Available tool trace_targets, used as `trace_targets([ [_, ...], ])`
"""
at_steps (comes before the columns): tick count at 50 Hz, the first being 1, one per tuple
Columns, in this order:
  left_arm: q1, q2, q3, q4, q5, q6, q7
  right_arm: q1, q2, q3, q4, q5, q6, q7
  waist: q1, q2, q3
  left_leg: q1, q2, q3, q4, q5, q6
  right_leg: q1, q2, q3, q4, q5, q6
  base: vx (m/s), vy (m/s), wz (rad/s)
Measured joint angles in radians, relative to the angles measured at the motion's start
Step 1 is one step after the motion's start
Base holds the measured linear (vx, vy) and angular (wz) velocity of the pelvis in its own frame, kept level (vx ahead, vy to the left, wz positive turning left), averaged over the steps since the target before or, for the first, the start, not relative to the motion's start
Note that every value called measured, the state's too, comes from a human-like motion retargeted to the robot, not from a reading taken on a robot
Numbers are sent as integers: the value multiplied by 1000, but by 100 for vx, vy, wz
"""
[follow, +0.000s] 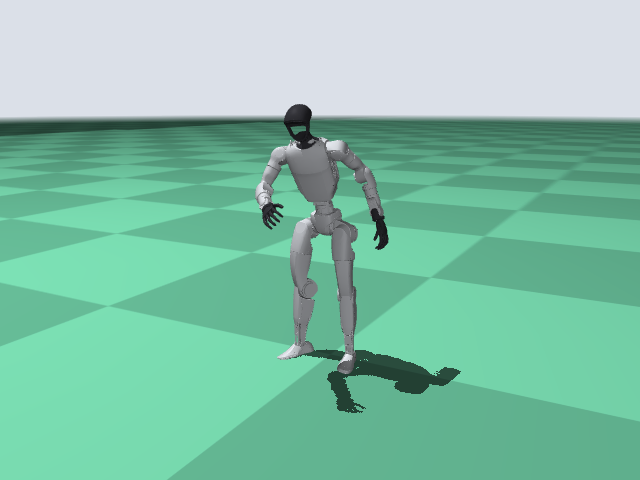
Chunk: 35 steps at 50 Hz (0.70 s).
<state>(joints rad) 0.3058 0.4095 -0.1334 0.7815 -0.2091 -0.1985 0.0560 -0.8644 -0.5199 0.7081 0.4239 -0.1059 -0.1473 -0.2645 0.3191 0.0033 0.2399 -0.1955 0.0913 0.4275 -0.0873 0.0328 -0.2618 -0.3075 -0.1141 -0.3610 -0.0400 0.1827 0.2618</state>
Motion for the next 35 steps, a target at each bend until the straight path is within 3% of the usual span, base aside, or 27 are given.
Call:
trace_targets([
  [2, -27, -2, -11, -3, -1, 5, -13, 8, -23, 20, -42, 77, -31, 98, -30, 39, 74, 93, 10, 1, 0, -8, 0, 81, 12, -3, 20, -24, 0, -2, -19, -37],
  [5, -54, -12, -18, -19, -29, 4, -2, 20, -55, 26, -34, 118, -15, 133, -45, 61, 88, 124, 26, 29, 0, -11, 0, 95, 34, 20, 17, -24, 0, 1, -16, -50],
  [8, -77, -18, -19, -38, -63, 6, 28, 57, -92, -22, 47, 91, 50, 29, -68, 78, 92, 140, 34, 48, 0, -14, 0, 100, 44, 35, 18, -27, 0, 3, -11, -35],
  [14, -91, -10, -15, -84, -79, 17, 87, 138, -131, -230, 243, 45, 226, -350, -135, 99, 94, 168, 37, 85, 0, -21, 0, 109, 52, 65, 15, -31, 0, 3, -4, -31],
  [18, -79, 1, -19, -96, -53, 18, 91, 181, -153, -340, 250, 26, 234, -446, -183, 105, 92, 193, 41, 125, 0, -27, 0, 114, 64, 101, 8, -28, 0, 4, -4, -54],
  [22, -70, 12, -41, -91, -8, 19, 56, 238, -202, -324, 102, 35, 127, -335, -228, 111, 85, 222, 47, 178, 0, -32, 1, 119, 85, 147, 0, -21, 0, 4, -7, -70],
  [27, -79, 32, -83, -95, 52, 12, -10, 291, -276, -257, -88, 180, -26, -16, -280, 119, 76, 256, 57, 242, 8, -39, 1, 125, 113, 203, -10, -10, 0, 4, -8, -69],
  [30, -98, 42, -95, -104, 66, 10, -24, 321, -305, -252, -113, 255, -42, 91, -308, 122, 74, 272, 64, 274, 22, -49, 1, 132, 125, 232, -14, -6, 0, 5, -7, -57],
  [35, -147, 54, -87, -112, 44, 13, 13, 411, -313, -343, 22, 249, 25, -22, -352, 121, 78, 301, 73, 316, 39, -63, 2, 147, 142, 270, -18, -5, 0, 4, -5, -45],
])
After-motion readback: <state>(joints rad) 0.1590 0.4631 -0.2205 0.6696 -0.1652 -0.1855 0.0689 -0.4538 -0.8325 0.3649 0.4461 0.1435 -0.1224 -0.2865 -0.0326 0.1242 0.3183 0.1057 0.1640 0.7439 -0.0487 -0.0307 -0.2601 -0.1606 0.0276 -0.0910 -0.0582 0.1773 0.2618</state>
